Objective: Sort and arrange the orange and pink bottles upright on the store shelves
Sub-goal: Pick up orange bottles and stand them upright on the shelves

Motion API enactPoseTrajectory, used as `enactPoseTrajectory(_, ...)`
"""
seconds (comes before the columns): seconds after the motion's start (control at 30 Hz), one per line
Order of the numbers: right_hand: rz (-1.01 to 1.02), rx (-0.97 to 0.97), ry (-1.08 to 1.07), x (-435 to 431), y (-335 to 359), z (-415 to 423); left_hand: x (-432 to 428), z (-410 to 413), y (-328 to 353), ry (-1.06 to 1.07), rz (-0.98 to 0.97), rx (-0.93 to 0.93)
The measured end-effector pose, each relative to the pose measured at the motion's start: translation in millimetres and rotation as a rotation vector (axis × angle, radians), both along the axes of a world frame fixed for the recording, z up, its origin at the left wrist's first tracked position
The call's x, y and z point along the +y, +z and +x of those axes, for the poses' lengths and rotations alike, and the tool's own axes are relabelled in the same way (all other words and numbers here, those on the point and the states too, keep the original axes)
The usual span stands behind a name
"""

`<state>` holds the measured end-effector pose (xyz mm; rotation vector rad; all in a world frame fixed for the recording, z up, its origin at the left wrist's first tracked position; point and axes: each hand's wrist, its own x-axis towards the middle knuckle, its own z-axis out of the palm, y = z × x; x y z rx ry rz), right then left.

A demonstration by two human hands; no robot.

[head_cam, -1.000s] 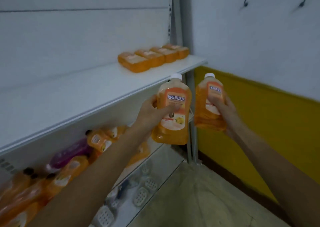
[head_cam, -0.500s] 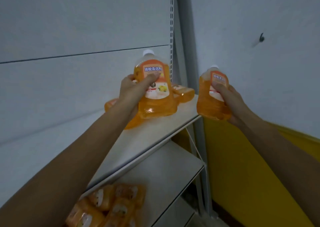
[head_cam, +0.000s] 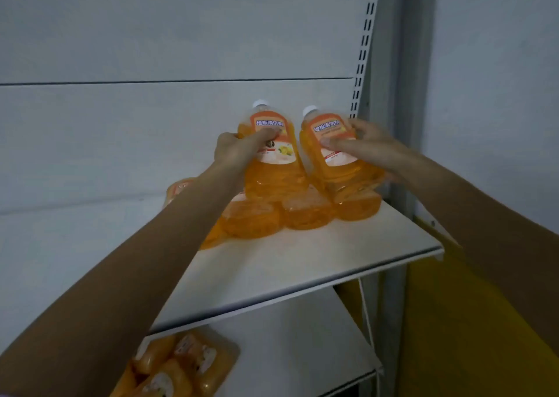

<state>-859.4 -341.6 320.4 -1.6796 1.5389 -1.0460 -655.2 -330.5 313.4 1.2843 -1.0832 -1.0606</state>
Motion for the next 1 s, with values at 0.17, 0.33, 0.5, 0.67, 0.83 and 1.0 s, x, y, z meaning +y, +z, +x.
enactPoseTrajectory(0.17,0.153,0.09,0.079,-29,-15,-2,-17,-15,-13,0.15,0.016,-0.203)
enactPoseTrajectory(0.33,0.028,0.489,0.067,-42,-14,14,-11,-4,-15,0.085,0.227,-0.615)
enactPoseTrajectory(0.5,0.053,0.394,0.13,-45,-15,23,-3,-10,-18,0.057,0.256,-0.589)
enactPoseTrajectory(0.67,-0.157,0.496,0.121,-28,4,38,27,14,-7,0.298,-0.001,-0.579)
enactPoseTrajectory(0.83,-0.446,0.33,0.355,18,27,129,92,88,-1,0.516,-0.014,-0.683)
enactPoseTrajectory(1.0,-0.524,0.173,0.67,94,32,273,225,186,4,0.765,0.119,-0.821)
